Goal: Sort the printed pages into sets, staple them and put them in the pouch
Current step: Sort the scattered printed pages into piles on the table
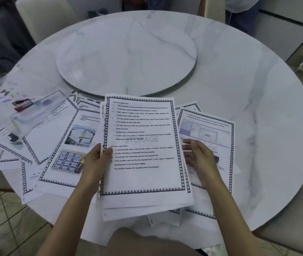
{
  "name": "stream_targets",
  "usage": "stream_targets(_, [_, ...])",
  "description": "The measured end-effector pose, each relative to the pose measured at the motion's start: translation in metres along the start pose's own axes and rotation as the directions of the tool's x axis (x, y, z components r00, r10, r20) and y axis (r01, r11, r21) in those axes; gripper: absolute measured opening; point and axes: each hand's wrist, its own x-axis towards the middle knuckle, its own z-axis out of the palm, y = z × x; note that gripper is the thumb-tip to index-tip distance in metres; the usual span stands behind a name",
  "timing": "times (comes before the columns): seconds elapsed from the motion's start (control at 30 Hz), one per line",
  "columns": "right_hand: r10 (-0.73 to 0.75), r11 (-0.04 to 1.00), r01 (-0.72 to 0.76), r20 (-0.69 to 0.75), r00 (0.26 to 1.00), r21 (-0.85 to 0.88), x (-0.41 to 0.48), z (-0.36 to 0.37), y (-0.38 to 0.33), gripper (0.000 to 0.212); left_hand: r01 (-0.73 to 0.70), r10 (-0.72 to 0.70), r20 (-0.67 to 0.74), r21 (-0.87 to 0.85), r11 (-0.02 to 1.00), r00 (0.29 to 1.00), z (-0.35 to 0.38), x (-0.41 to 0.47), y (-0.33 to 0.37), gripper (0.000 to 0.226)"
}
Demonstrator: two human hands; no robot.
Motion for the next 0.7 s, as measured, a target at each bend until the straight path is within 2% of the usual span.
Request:
stream_targets(0.1, [-0.045, 0.995, 0.039, -0.063, 0.997, -0.088, 0.006, -0.028, 0.003, 0.019, 0.019, -0.011, -0.097, 0.078, 0.997, 0.995, -0.013, 0.005, -0.011, 0.021])
stream_targets(0.17, [-0.073, 0.978, 0.042, -0.146, 0.987, -0.204, 0.010, -0.048, 0.006, 0.017, 0.036, -0.018, -0.146, 0.122, 0.992, 0.989, -0.024, 0.007, -0.017, 0.024])
stream_targets(0.3, [-0.174, 0.867, 0.000, -0.304, 0.937, -0.498, 0.014, -0.081, 0.012, 0.014, 0.070, -0.033, -0.210, 0.171, 0.983, 0.977, -0.044, 0.008, -0.028, 0.028])
stream_targets(0.43, [-0.259, 0.717, -0.111, -0.411, 0.874, -0.689, 0.017, -0.102, 0.021, 0.032, 0.092, -0.047, -0.238, 0.181, 0.979, 0.970, -0.053, 0.007, -0.032, 0.029])
stream_targets(0.57, [-0.231, 0.565, -0.268, -0.462, 0.857, -0.780, 0.023, -0.103, 0.034, 0.055, 0.112, -0.072, -0.251, 0.148, 0.983, 0.965, -0.056, 0.007, -0.034, 0.030])
stream_targets(0.7, [-0.240, 0.503, -0.280, -0.444, 0.864, -0.818, 0.024, -0.101, 0.038, 0.060, 0.157, -0.127, -0.291, 0.080, 0.984, 0.948, -0.056, 0.009, -0.035, 0.032])
